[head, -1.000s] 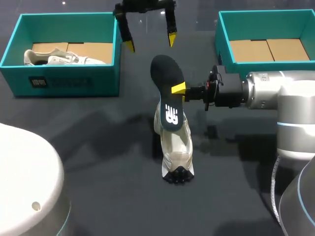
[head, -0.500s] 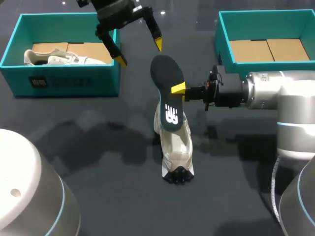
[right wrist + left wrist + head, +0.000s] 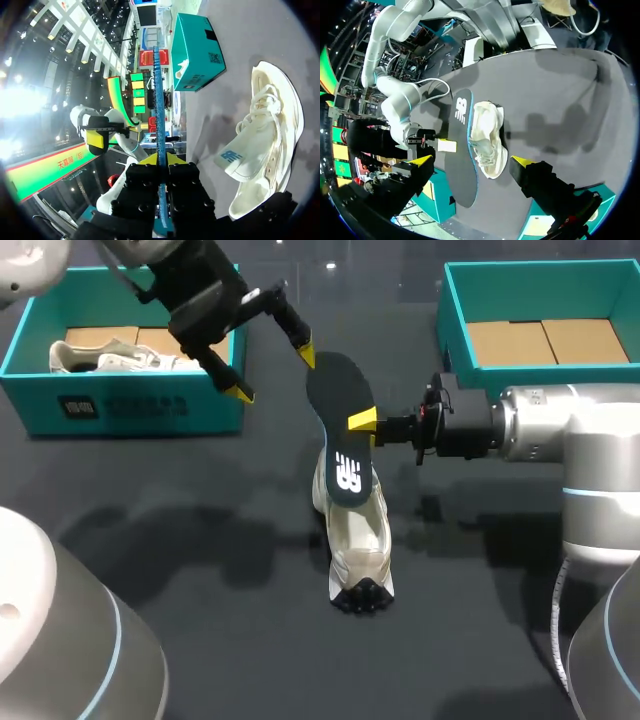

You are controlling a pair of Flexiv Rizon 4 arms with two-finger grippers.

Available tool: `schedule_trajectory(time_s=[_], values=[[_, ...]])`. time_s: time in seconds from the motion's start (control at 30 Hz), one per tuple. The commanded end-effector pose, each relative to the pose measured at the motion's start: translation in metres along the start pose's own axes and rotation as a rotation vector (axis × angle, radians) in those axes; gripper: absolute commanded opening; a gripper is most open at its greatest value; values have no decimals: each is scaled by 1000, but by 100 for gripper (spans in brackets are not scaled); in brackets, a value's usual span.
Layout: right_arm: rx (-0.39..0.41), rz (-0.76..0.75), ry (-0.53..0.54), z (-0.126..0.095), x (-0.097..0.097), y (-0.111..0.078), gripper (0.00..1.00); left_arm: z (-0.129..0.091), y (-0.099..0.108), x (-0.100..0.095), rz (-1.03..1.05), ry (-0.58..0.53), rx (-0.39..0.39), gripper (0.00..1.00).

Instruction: Take the shoe out of the shoebox, open the shoe tongue, remove and reinsert the insole, then place the shoe into the shoebox

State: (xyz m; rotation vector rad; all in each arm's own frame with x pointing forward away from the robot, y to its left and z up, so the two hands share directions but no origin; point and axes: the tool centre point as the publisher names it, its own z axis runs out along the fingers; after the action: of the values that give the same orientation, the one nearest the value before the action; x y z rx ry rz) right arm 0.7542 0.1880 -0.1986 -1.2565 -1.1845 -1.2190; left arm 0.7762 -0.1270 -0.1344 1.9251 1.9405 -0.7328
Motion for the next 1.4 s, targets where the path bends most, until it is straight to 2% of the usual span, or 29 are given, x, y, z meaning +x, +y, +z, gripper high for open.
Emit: schedule_trajectory(time_s=[0.03, 0.17, 0.23, 0.67, 0.73, 0.93, 1.13, 1.23, 1.27, 1.4], values=[[-1, 0, -1, 0, 0, -1, 0, 7, -14, 19, 38, -419, -90, 100], [-1, 0, -1, 0, 0, -1, 0, 12, -14, 26, 51, -520, -116, 100], [-1, 0, -1, 0, 0, -1, 0, 11, -14, 30, 88, -575, -93, 100], [-1, 0, -1, 0, 0, -1, 0, 11, -14, 30, 88, -575, -93, 100], [-1, 0, -1, 0, 0, -1, 0, 23, -12, 30, 91, -626, -40, 100], [-1, 0, -1, 0, 0, -1, 0, 42, 1, 32, 50, -714, -110, 100], [-1, 0, -1, 0, 0, -1, 0, 47, 2, 29, 45, -777, -117, 100], [-1, 0, -1, 0, 0, -1, 0, 46, 2, 21, 43, -761, -132, 100], [-1, 0, -1, 0, 0, -1, 0, 43, 2, 19, 47, -748, -193, 100], [-1, 0, -1, 0, 0, -1, 0, 43, 2, 19, 47, -748, -193, 100]])
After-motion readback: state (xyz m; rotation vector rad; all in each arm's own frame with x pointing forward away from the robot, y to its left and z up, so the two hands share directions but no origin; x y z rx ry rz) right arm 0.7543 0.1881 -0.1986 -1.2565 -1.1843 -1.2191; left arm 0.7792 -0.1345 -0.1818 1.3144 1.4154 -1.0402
